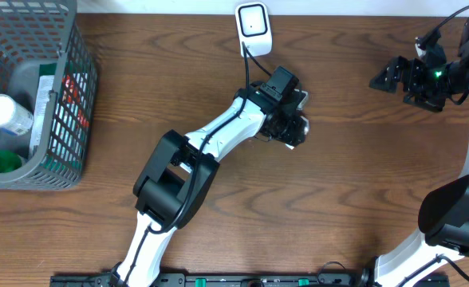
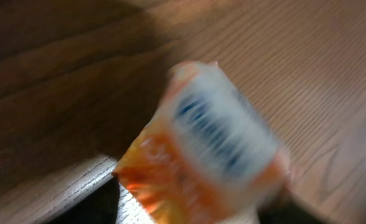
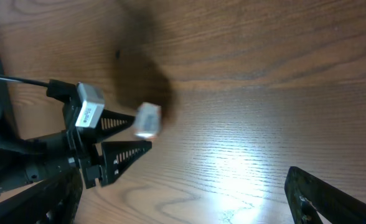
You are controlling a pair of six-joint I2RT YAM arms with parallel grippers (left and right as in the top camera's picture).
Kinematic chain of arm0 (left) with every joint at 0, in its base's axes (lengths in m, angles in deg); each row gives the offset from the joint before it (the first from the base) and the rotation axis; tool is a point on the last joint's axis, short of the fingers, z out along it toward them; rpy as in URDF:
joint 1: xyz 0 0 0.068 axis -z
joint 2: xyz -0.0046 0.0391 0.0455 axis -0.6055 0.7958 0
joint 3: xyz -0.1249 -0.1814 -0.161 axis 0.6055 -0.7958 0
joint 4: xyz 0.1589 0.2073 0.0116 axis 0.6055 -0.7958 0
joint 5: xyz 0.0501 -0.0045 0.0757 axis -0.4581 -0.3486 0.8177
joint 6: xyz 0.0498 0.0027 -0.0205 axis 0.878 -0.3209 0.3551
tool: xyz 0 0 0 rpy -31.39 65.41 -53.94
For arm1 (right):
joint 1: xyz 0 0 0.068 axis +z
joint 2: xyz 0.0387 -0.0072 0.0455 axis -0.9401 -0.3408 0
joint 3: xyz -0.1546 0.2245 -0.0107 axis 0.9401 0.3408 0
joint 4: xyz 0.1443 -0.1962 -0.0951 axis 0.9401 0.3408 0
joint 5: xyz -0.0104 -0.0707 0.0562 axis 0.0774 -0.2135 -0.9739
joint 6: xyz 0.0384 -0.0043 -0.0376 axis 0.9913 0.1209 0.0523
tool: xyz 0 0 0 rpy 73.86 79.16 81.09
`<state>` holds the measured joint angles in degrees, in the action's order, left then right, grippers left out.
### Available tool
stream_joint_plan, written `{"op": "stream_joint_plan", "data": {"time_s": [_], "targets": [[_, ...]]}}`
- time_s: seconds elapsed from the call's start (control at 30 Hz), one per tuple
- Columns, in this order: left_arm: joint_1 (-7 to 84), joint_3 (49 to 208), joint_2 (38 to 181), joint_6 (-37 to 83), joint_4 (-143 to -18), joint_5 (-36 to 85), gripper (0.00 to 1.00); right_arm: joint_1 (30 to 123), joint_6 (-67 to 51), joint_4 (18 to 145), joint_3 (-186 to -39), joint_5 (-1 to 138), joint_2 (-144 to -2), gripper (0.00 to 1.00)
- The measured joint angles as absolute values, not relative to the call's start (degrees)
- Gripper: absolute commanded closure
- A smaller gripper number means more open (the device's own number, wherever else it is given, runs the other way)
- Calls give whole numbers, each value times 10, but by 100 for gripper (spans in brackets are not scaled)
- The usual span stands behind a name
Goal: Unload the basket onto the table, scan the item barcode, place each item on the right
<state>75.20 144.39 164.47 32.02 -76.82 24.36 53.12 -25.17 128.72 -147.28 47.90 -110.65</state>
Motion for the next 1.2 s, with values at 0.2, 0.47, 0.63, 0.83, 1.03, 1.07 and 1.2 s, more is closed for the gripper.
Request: {"op": "stream_joint_plan", "data": {"time_s": [0.2, 0.47, 0.63, 0.83, 1.03, 1.07, 1.2], "targets": [[741, 1444, 1620, 318, -782, 244, 15, 531, -252, 1287, -1473, 479, -1106, 1], [662, 1451, 1367, 301, -910, 362, 14, 538, -253, 1323, -1473, 475, -1106, 1], [521, 1468, 1188, 285, -1015, 480, 13, 585, -253, 1339, -1473, 475, -1106, 1], [281, 1469, 1094, 273, -1055, 538, 8, 695, -253, 1325, -1467, 475, -1106, 1], [76, 1469, 1110, 272, -1055, 555, 5, 800, -253, 1276, -1423, 475, -1106, 1], [56, 1469, 1120, 272, -1055, 557, 4, 814, -252, 1267, -1415, 475, -1106, 1], [2, 1469, 1179, 272, -1056, 557, 3, 860, -239, 1232, -1381, 489, -1106, 1]]}}
